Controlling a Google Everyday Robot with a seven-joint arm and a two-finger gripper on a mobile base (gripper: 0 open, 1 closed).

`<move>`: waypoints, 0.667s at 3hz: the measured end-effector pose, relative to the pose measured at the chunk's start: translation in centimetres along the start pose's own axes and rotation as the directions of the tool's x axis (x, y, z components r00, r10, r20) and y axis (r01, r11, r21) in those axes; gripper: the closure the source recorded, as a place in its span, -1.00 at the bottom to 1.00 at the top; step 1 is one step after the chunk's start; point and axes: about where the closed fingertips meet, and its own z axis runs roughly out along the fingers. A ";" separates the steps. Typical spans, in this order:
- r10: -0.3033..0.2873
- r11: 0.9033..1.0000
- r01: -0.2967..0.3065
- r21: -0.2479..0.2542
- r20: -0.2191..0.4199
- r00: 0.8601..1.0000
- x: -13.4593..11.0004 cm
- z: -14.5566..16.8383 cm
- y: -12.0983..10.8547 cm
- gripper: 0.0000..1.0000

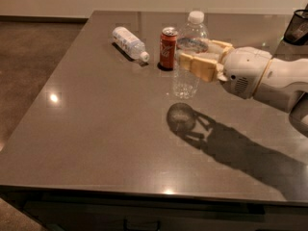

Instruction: Place water bottle upright

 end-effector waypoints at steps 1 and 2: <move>-0.003 1.000 0.003 0.015 0.010 1.000 -1.3 -0.2 -0.4 1.00; -0.016 0.999 0.015 0.043 0.021 1.000 -2.9 -0.3 -0.8 1.00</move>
Offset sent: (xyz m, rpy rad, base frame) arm -0.0074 -0.0032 -0.0454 -0.0443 0.0142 0.0427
